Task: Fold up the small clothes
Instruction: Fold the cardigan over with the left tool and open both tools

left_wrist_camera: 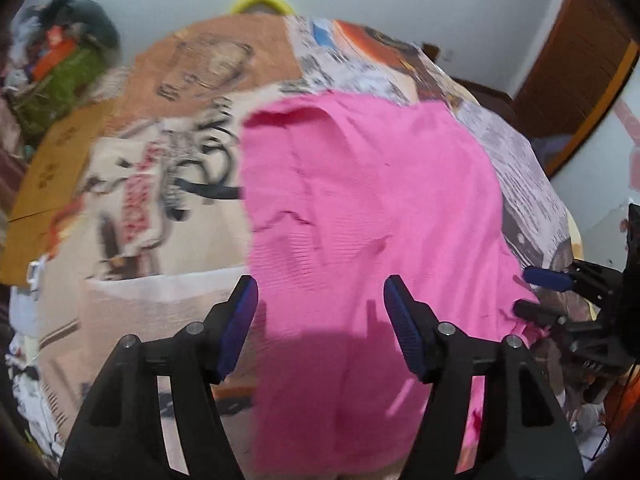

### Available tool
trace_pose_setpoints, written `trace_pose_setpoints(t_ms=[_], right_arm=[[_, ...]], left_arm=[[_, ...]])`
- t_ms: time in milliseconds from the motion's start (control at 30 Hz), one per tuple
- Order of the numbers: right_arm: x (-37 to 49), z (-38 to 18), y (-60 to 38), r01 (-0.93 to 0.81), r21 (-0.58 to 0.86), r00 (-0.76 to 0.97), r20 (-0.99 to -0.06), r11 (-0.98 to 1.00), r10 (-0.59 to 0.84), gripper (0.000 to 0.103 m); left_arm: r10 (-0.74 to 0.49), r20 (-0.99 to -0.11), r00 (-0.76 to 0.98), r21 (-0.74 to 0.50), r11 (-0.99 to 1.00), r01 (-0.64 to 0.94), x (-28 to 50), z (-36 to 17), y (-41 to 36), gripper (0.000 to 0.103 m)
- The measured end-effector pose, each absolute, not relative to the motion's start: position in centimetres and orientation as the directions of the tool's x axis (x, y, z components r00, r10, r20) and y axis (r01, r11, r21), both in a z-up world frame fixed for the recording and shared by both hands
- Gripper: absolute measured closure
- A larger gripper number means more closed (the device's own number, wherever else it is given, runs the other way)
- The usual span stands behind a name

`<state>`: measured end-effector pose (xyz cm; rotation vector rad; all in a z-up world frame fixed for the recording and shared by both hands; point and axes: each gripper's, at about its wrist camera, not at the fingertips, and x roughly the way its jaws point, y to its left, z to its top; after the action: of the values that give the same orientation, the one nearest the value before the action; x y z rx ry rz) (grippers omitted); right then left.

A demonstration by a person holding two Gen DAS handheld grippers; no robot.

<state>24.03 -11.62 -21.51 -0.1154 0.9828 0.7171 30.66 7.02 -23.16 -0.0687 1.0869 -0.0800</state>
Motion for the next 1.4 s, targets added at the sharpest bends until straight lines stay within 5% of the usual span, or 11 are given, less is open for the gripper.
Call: trace_pose_setpoints(t_ms=[167, 233, 333, 800, 900, 1033, 1400], right_arm=[[24.0, -23.1, -11.5, -0.606, 0.229, 0.296, -0.824, 0.762, 0.484, 0.062], [23.9, -23.1, -11.6, -0.611, 0.23, 0.295, -0.822, 0.758, 0.487, 0.061], [23.9, -23.2, -11.8, -0.613, 0.237, 0.288, -0.821, 0.754, 0.493, 0.06], [23.9, -23.3, -11.9, -0.603, 0.239, 0.292, -0.822, 0.761, 0.489, 0.06], [23.9, -23.3, -11.8, -0.599, 0.234, 0.294, -0.825, 0.766, 0.482, 0.06], [23.7, -23.2, -11.8, -0.593, 0.231, 0.298, -0.827, 0.771, 0.476, 0.06], [25.0, -22.7, -11.7, -0.604, 0.225, 0.303, -0.822, 0.764, 0.482, 0.06]], left_arm=[[-0.017, -0.9, 0.436, 0.021, 0.996, 0.082, 32.6, -25.7, 4.6, 0.044], [0.092, -0.889, 0.449, 0.136, 0.988, 0.067, 33.0, -26.4, 4.1, 0.078], [0.095, -0.875, 0.475, 0.127, 0.991, 0.034, 32.6, -26.1, 4.9, 0.092], [0.053, -0.921, 0.387, -0.036, 0.975, -0.22, 28.4, -27.2, 14.8, 0.094], [0.027, -0.913, 0.406, -0.066, 0.974, -0.215, 29.0, -26.1, 14.7, 0.088], [0.01, -0.886, 0.463, -0.074, 0.984, -0.164, 31.4, -24.3, 13.4, 0.052], [0.033, -0.878, 0.478, 0.028, 0.999, -0.018, 41.1, -25.2, 7.8, 0.024]])
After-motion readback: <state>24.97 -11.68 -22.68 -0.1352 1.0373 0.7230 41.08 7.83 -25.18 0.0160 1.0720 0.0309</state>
